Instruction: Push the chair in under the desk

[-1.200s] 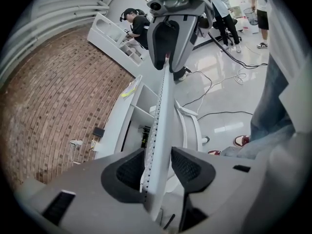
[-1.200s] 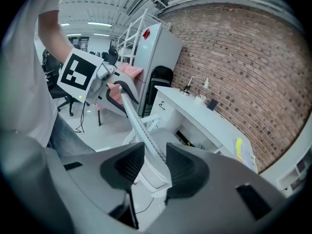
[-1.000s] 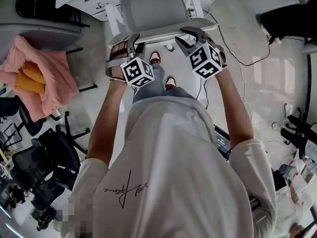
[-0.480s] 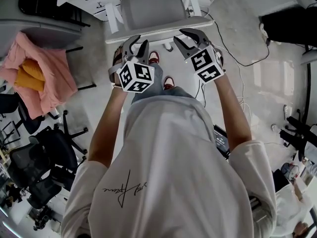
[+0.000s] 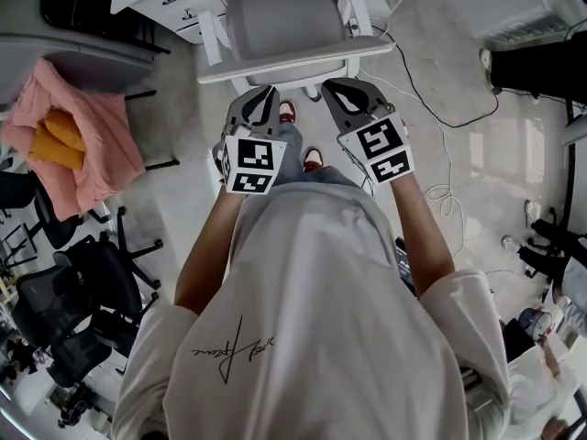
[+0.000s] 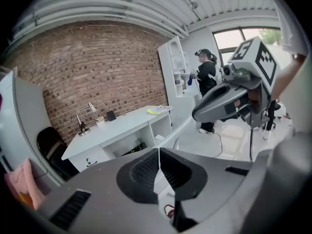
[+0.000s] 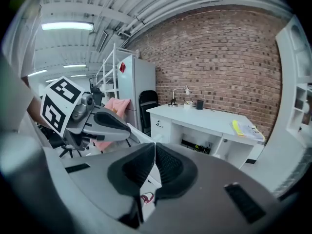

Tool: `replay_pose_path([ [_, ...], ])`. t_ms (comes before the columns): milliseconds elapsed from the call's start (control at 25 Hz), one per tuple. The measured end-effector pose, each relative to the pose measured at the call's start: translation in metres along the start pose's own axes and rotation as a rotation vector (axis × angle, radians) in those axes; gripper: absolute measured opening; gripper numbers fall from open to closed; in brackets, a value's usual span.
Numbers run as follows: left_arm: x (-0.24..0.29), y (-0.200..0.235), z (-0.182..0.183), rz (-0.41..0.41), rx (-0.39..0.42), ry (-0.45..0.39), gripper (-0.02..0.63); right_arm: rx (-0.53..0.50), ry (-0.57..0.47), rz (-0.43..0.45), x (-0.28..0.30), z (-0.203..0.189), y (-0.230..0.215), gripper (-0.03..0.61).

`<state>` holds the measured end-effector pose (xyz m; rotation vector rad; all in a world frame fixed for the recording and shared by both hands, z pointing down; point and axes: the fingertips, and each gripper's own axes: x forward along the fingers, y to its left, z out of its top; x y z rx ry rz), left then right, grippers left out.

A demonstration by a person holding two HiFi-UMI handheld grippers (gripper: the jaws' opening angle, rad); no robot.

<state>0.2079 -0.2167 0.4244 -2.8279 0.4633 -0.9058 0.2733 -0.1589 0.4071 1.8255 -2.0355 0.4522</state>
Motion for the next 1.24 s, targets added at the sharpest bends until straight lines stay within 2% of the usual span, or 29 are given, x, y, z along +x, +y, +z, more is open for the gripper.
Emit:
replay_pose_path([
  [440,-0.020,-0.005,0.008,-0.035,-0.202,-0.082,0.005,0.055,-0.032,0.001,-0.016,0.012,0.017,0.026],
  [840,-0.035,-0.006,0.010,-0.051,-0.275,-0.105,0.005,0.078,-0.041,-0.012,-0.026,0.015,0.030,0.026],
  [1240,-0.044,-0.012,0.011,-0.065,-0.291,-0.124,0.005,0.120,-0.058,-0.024,-0.035,0.013,0.041,0.026],
])
